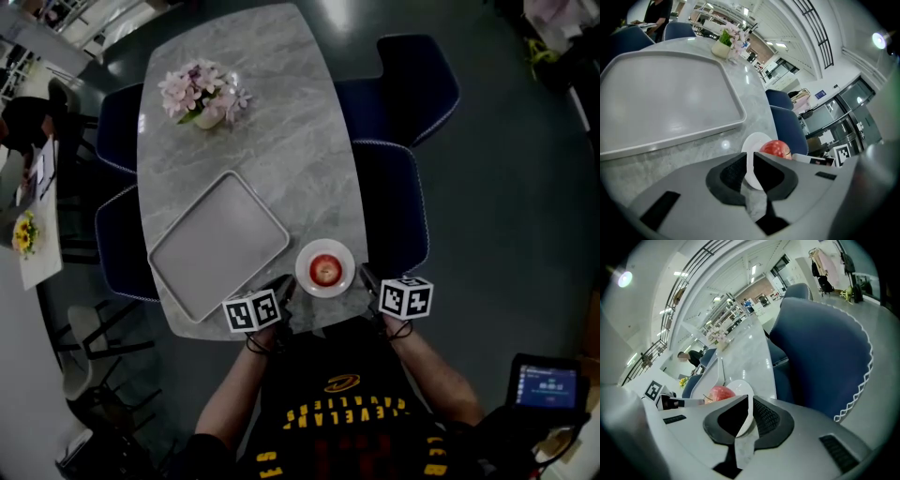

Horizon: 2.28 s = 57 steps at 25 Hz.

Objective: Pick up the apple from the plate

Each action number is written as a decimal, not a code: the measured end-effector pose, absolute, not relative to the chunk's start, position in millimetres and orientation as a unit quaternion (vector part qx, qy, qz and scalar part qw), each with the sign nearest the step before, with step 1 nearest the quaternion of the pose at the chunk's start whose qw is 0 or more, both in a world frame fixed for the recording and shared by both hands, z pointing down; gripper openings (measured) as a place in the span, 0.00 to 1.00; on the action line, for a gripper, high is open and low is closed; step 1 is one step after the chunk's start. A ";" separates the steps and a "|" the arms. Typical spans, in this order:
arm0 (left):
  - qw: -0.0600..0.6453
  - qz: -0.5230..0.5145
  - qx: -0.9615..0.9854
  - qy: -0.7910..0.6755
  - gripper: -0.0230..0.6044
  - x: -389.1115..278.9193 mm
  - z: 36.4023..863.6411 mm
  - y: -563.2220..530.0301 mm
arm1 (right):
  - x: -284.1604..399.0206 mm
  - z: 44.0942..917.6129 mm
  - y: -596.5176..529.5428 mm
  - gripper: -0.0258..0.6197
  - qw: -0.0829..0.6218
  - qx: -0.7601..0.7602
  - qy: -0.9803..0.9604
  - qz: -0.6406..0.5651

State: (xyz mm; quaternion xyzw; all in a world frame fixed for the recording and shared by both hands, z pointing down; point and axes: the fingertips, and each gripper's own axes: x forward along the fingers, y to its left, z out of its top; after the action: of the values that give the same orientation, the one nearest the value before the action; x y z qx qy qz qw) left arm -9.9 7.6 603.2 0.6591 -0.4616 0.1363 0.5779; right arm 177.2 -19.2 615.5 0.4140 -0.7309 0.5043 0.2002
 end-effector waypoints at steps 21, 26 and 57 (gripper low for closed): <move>0.319 0.016 0.832 -0.454 0.04 36.3 365.3 -15.2 | 125.0 370.0 -50.0 0.05 0.027 0.384 -0.885 0.261; 0.280 -0.013 0.848 -0.450 0.04 41.7 333.3 -14.5 | 119.5 331.7 -47.5 0.05 0.009 0.380 -0.904 0.194; 0.113 -0.013 0.859 -0.500 0.04 38.1 275.3 -8.0 | 126.4 284.9 -30.0 0.05 -0.011 0.410 -0.912 0.033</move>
State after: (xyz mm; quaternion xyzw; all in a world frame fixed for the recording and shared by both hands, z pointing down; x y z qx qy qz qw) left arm 38.1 -8.0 275.3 0.8586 -0.5000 -0.0127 0.1125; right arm 126.4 -30.0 284.9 0.4096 -0.9116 0.0329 -0.0114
